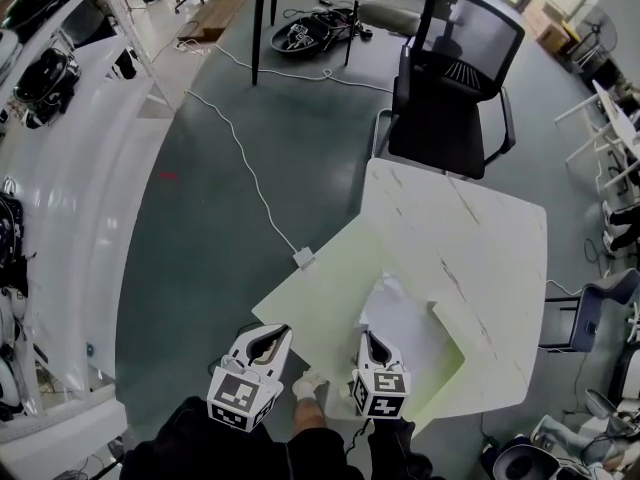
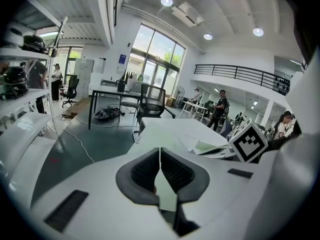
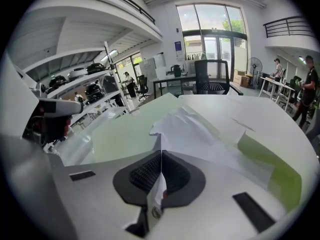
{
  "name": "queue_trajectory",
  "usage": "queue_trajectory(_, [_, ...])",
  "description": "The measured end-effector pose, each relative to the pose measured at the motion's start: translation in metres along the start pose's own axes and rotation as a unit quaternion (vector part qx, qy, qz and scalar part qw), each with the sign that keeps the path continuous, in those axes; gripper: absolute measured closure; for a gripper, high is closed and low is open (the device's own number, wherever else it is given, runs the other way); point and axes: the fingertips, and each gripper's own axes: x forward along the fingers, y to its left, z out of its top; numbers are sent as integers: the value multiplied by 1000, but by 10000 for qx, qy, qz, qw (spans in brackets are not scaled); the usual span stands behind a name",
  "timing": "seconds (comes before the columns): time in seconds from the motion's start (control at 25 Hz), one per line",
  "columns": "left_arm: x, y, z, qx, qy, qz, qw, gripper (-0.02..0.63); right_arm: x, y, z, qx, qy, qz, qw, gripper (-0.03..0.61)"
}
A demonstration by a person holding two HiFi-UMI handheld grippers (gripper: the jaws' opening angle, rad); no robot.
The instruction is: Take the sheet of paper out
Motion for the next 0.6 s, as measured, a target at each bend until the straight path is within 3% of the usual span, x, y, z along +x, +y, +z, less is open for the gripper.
queue_trajectory(0.6, [-56, -31, 52, 405, -480, -156, 9979, 586, -79, 19, 43, -98, -659, -195, 9976, 561])
